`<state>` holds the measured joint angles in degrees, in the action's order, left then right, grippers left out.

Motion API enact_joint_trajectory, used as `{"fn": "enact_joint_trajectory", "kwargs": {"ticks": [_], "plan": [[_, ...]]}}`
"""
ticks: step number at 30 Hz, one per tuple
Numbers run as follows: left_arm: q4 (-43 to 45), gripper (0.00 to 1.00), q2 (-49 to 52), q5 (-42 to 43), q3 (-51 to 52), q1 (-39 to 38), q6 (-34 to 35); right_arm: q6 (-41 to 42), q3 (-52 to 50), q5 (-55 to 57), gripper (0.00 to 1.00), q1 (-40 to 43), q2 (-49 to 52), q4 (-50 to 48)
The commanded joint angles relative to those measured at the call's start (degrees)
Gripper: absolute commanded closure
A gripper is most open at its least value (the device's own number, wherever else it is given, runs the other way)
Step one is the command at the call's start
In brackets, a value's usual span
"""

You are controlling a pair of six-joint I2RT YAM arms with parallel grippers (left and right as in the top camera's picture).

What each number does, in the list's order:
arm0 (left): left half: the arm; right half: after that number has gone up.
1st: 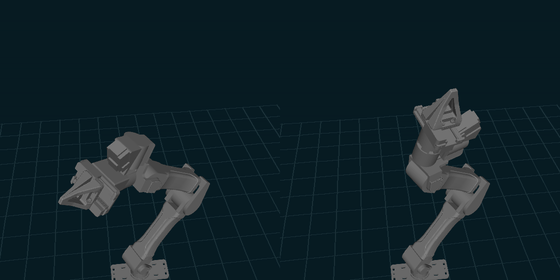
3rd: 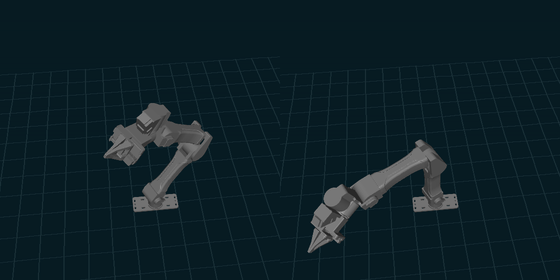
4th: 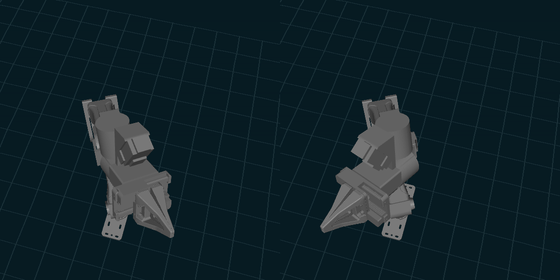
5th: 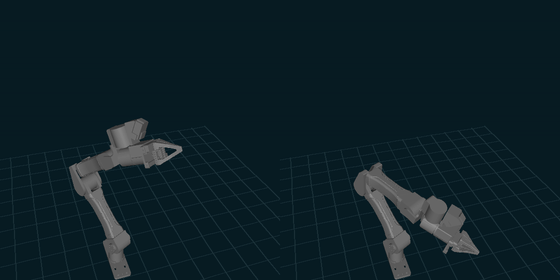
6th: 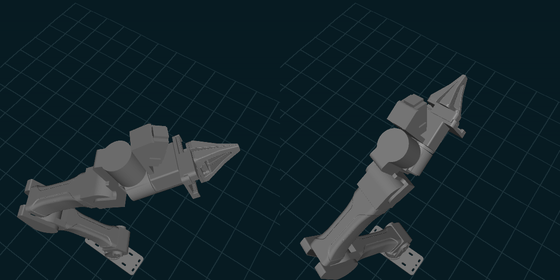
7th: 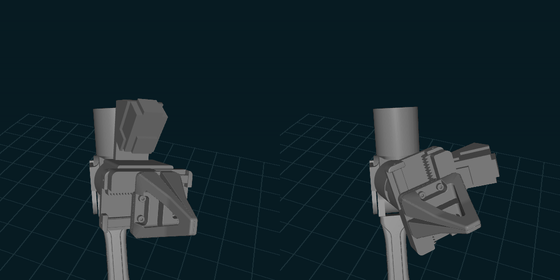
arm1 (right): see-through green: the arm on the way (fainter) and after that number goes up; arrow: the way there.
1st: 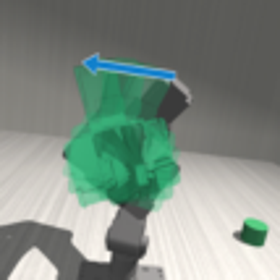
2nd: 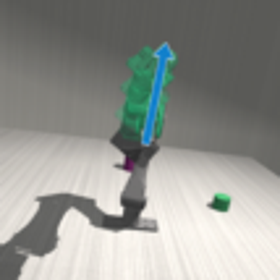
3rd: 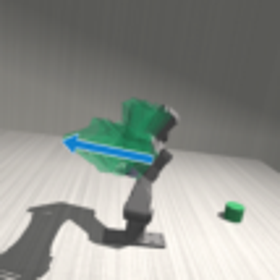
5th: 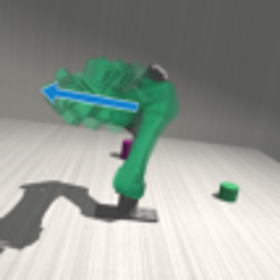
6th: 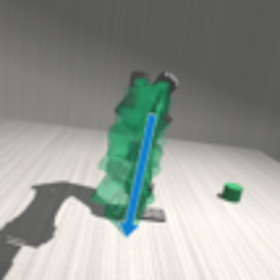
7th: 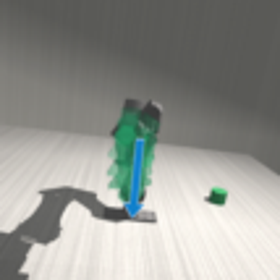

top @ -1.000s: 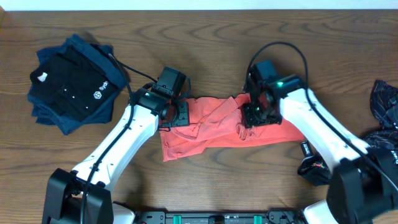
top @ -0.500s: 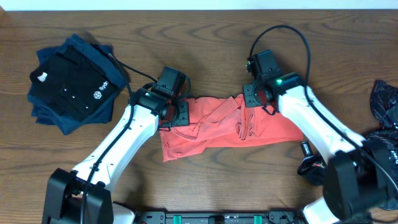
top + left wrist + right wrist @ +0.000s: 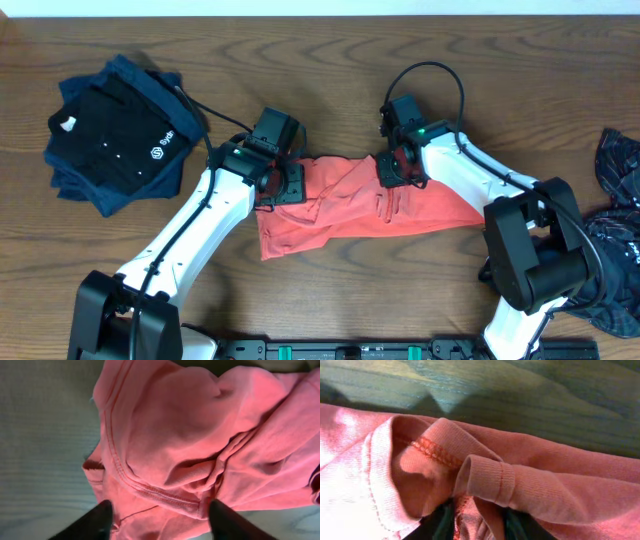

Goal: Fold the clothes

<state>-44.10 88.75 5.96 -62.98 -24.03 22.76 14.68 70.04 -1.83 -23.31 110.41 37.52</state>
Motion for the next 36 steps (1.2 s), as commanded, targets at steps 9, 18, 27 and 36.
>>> {"fn": "enact_joint_trajectory", "kwargs": {"ticks": [9, 18, 27, 36], "plan": [[-1.0, 0.23, 0.8, 0.8, 0.9, 4.9, -4.0, 0.5, 1.6, -2.1, 0.36, 4.3, -18.8, 4.9], [-0.5, 0.21, 9.7, 5.7, 0.9, 10.9, -8.2, -1.6, 1.6, -1.5, 0.01, 6.3, -26.5, 11.3], [2.2, 0.21, 17.5, 17.8, 0.9, 11.6, -11.4, -1.6, 1.6, 0.5, 0.01, 6.4, -26.5, 14.2], [4.4, 0.51, 19.1, 21.8, 0.9, 9.4, -11.4, -1.5, 1.6, 0.6, 0.01, 6.4, -26.5, 15.1]]}}
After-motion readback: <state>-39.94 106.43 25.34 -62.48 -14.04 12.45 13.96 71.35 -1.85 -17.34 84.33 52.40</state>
